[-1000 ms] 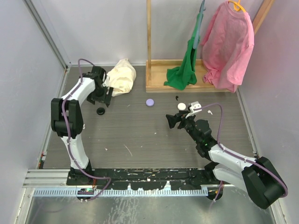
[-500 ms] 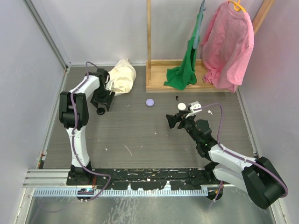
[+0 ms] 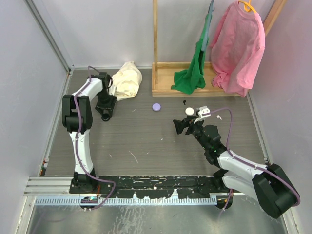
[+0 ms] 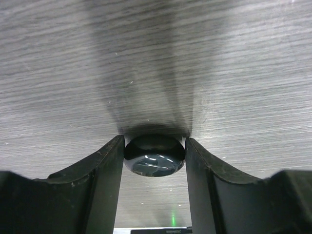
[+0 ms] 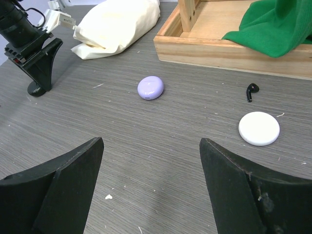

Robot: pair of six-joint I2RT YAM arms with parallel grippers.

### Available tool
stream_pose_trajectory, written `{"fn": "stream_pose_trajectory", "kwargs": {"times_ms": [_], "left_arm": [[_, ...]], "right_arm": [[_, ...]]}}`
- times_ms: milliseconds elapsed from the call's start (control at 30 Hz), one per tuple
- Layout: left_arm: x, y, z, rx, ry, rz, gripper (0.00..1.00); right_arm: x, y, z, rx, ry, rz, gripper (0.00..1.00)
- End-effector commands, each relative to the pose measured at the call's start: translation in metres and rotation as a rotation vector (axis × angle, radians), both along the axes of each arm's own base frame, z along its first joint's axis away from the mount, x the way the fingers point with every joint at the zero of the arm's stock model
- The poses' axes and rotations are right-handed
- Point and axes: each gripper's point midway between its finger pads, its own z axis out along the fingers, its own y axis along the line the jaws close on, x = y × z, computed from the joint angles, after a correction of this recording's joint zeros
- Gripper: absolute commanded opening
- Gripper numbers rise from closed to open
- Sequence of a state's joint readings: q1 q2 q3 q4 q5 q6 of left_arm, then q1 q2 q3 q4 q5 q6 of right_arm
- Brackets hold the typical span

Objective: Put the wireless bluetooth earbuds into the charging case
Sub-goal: Pick up the charging case at the center of the board.

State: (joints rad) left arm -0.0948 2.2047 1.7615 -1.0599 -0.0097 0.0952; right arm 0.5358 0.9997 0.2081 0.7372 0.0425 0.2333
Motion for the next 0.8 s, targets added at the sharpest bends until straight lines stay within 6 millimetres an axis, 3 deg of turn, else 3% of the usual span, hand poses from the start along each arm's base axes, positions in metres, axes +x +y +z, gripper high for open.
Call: {"fn": "stream_pose_trajectory", "kwargs": {"times_ms": [0, 300, 467, 767], "left_arm": [[-0.002, -0.002, 0.012, -0.022, 0.010, 0.029, 0.47], [-0.016, -0.012, 0.028, -0.065, 0.002, 0.142, 0.43], [-0.030, -0.020, 0.018, -0.095, 0.020, 0.264, 0.44], [-0.041, -0.028, 0.015, -0.137, 0.024, 0.291, 0.56]], "right_arm": [[0.003, 0.003, 0.018, 0.027, -0.061, 0.004, 0.85], [0.003, 0.005, 0.017, 0.028, -0.055, 0.016, 0.85], [0.003, 0.007, 0.016, 0.027, -0.050, 0.022, 0.85], [0.002, 0.007, 0.017, 0.031, -0.054, 0.027, 0.85]]}}
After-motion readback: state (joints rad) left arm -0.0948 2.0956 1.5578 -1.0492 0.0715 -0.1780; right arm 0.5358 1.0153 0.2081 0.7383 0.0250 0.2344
